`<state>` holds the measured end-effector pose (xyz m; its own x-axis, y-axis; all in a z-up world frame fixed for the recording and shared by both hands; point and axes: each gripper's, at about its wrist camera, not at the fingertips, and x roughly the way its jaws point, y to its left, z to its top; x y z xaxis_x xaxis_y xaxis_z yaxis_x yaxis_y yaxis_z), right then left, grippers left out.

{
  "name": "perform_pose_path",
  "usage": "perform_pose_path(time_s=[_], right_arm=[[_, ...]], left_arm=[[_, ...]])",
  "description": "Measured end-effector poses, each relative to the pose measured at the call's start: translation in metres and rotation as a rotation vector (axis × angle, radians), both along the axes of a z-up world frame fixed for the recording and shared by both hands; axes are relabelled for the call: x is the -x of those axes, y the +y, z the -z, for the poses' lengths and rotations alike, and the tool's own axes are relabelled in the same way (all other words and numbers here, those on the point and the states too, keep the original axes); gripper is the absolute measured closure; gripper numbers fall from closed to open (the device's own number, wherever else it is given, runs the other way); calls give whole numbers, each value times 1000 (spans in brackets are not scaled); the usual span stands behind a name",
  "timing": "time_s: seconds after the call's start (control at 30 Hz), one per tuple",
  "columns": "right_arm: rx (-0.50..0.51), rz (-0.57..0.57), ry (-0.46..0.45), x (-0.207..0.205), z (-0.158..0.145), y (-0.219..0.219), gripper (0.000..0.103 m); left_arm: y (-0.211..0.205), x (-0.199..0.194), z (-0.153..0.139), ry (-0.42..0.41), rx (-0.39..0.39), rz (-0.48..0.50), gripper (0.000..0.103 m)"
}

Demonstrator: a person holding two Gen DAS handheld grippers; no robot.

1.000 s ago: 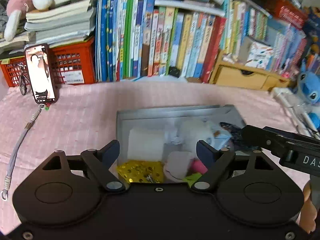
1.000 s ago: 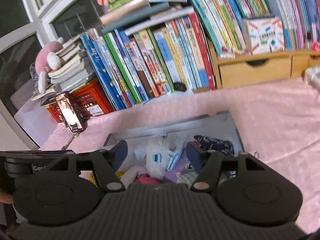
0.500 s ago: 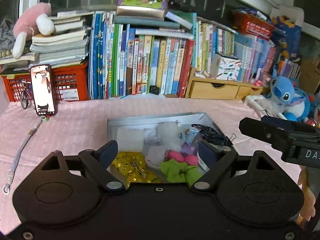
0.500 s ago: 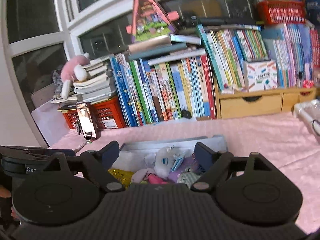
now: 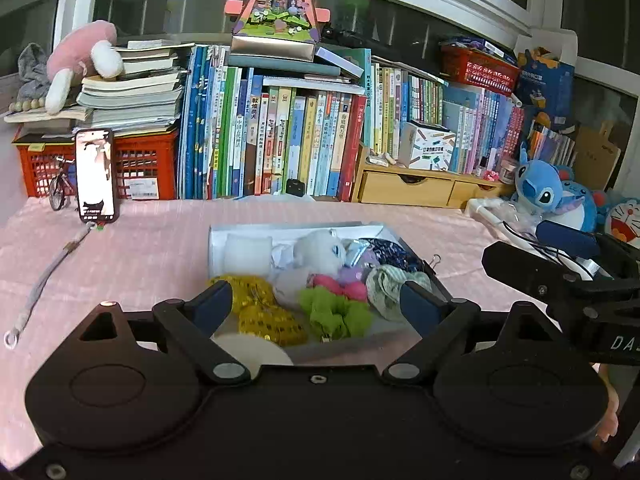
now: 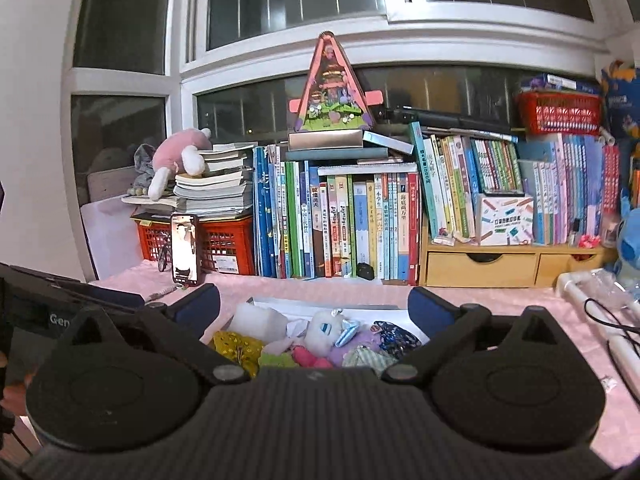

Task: Organize soft objects

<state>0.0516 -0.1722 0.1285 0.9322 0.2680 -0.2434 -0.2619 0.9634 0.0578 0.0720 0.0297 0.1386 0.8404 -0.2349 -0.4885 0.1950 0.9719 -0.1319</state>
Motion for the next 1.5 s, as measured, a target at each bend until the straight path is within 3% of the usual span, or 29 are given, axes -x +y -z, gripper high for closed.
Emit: perform_pose_path(time_s=[0.23, 0.67, 1.07, 1.5], right_arm=[[30, 53, -40, 31, 26, -1, 0], [37, 160, 31, 65, 87, -5, 0], [53, 218, 136, 63, 126, -10, 0], [92, 218, 208, 51, 151, -7, 0]], left_arm=[[-5, 39, 23, -49, -21, -36, 11], [-17, 90, 78, -57, -64, -121, 10], [-19, 81, 124, 22, -79, -181, 10], [-19, 60, 152, 89, -96, -190, 10]])
